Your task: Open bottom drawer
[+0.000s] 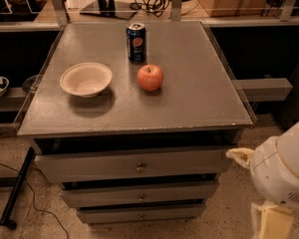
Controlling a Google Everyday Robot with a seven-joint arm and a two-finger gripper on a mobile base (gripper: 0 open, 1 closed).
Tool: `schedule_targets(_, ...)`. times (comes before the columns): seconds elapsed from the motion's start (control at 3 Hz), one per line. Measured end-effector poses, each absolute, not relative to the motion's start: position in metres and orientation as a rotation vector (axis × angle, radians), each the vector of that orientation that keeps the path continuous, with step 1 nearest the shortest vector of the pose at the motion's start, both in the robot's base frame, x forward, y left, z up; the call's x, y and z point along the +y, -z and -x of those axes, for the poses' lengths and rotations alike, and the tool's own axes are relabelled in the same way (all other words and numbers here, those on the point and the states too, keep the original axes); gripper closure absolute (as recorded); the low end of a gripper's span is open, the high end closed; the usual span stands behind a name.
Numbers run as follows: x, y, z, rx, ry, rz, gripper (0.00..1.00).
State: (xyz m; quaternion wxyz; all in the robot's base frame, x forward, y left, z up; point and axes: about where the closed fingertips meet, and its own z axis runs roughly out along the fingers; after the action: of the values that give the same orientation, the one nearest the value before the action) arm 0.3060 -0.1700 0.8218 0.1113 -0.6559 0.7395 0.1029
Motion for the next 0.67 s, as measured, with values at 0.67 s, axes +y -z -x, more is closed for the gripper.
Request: schedule_targets(0.67,-0.151,-0.744,-0.291,2.2,-0.328,1.936,0.0)
